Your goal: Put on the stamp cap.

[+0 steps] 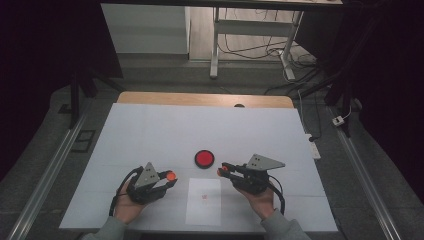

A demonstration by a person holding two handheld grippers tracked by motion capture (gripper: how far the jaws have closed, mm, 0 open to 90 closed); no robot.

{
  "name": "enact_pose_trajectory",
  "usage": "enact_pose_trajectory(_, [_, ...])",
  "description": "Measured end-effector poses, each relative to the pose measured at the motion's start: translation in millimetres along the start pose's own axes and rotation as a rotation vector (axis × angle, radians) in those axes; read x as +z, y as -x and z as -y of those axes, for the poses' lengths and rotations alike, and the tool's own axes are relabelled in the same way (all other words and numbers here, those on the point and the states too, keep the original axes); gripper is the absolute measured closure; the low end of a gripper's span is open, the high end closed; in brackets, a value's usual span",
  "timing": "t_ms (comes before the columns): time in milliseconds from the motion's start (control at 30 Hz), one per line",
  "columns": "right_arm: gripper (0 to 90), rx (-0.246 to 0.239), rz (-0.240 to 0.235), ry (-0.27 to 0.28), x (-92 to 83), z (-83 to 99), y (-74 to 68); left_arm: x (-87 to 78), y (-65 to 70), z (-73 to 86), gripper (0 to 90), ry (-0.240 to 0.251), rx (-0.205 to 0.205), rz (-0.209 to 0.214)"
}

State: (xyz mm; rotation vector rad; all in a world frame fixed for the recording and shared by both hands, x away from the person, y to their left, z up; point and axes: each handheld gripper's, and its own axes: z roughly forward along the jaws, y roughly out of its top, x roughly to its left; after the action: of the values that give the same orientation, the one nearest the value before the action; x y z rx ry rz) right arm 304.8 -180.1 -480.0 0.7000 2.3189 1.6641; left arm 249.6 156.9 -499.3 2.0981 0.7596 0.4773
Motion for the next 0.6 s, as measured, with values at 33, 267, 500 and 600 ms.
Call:
enact_pose_trajectory(33, [72.1,0.0,0.0,0.001,0.0,0.0,0.0,0.5,0.8,-1.1,64.5,0.001,0.003,0.001])
enact_pose_trajectory(267, [72.1,0.001,-0.002,0.002,0.0,-0.1,0.0,8.3,5.8,-7.8,64.5,-0.006,0.029,0.011])
enact_pose_trajectory(500, [72.1,0.003,-0.002,0.005,-0.2,-0.2,0.3,21.8,13.6,-17.8,64.5,-0.013,0.07,0.024])
enact_pose_trajectory(600, [72.1,0.005,-0.002,0.005,-0.2,-0.2,0.4,28.0,18.0,-22.1,64.5,-0.016,0.086,0.032])
